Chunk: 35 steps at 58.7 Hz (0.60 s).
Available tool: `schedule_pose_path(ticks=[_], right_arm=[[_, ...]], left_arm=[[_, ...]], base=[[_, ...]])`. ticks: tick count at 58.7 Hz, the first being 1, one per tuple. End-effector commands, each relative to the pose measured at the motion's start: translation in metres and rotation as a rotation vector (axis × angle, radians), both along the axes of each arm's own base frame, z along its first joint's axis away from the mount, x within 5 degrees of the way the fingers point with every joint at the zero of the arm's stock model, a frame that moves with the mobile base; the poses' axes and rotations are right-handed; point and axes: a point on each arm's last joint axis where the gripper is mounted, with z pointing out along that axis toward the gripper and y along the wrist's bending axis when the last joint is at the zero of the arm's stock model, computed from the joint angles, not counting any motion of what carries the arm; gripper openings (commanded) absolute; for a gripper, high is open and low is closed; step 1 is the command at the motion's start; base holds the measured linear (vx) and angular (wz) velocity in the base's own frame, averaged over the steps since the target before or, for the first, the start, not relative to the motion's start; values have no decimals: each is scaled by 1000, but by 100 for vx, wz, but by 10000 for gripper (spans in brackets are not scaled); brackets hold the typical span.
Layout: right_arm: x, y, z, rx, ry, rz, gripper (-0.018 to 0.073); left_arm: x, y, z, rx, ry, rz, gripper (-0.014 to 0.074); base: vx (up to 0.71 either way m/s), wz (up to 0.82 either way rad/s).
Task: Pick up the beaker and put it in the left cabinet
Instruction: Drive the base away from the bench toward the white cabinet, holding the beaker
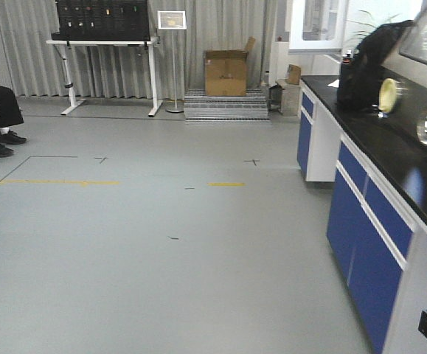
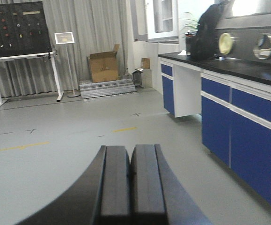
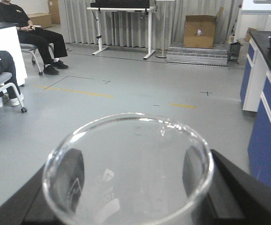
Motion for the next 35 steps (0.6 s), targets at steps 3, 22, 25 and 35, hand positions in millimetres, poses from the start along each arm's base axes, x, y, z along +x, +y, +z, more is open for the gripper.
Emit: schedule_pose_path(ticks=[3,22,25,35], right_arm=[[-1,3,15,7,-84,40,-6],[-1,3,15,6,-83,39,-6],[-1,3,15,6,-83,39,-6],[-1,3,15,6,-83,39,-6]], left_arm=[[-1,0,3,-32,-84,-3,1],[-1,0,3,-32,-84,-3,1],[-1,0,3,-32,-84,-3,1],[-1,0,3,-32,-84,-3,1]], base=[[62,14],[65,-1],[67,-6],[67,-8]])
